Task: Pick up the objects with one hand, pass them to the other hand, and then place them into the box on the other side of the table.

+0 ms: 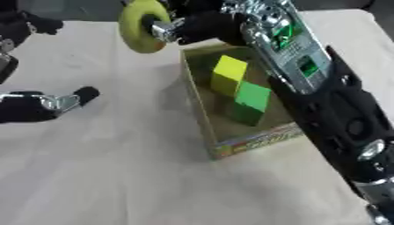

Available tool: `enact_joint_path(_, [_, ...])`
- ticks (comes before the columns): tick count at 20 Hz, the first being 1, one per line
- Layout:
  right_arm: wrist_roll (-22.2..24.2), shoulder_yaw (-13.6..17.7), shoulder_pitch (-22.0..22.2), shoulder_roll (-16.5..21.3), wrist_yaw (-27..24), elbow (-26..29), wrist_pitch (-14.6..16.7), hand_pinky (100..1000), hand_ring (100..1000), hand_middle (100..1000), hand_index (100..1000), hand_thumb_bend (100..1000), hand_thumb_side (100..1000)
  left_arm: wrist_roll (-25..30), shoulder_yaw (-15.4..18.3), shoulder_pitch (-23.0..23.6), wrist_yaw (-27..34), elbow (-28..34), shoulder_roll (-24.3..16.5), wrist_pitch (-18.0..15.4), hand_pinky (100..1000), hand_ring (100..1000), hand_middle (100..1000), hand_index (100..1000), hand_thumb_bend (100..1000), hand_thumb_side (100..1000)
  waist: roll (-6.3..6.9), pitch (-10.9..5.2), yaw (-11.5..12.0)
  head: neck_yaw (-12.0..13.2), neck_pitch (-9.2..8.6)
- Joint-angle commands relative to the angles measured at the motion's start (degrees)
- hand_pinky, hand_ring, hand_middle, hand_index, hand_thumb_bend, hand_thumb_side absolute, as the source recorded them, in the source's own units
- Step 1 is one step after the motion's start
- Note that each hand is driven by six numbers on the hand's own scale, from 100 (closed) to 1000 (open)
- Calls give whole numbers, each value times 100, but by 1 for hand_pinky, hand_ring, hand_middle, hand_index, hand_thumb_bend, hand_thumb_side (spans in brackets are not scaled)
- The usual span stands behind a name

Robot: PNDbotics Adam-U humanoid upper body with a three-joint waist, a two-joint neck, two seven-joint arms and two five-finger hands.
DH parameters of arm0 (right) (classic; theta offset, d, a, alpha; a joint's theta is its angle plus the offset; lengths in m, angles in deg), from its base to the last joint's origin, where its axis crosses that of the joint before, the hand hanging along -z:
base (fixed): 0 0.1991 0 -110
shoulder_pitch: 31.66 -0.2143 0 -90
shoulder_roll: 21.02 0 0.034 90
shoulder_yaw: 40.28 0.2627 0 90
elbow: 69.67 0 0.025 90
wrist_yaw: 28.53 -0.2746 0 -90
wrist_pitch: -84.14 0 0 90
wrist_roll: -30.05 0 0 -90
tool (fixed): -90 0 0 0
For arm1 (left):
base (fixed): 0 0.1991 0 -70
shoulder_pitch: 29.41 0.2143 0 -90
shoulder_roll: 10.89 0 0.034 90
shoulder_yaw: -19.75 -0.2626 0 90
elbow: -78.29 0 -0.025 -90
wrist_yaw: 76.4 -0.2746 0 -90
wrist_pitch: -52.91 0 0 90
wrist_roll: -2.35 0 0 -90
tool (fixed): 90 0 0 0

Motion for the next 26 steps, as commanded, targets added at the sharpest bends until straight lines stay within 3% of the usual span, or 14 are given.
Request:
enact_joint_path(1, [-236,261,57,335,-50,158,52,914,671,628,602,100,296,-184,199,43,125,89,-274,131,820,726,658,829,572,644,19,-185,-6,-28,-82])
enact_joint_path(9, [-624,607,550,679,4,120,159,914,671,629,603,100,293,-550,573,390,282,200,-566,432,815,720,651,822,563,639,39,-164,-22,-139,-100])
enact_joint_path(14, [-827,744,776,848,154,14,243,911,673,629,601,100,288,-694,722,532,311,229,-670,549,813,719,649,819,557,639,36,-151,-21,-499,-122])
enact_joint_path(18, [-875,771,923,944,314,-122,323,909,674,629,600,100,286,-785,800,565,301,250,-662,607,812,718,648,818,548,634,32,-143,-14,-648,-117])
enact_joint_path(26, [-886,813,1256,1124,718,-307,512,903,681,630,600,100,278,-844,868,650,245,228,-694,638,811,718,648,818,546,634,35,-134,-14,-694,-114])
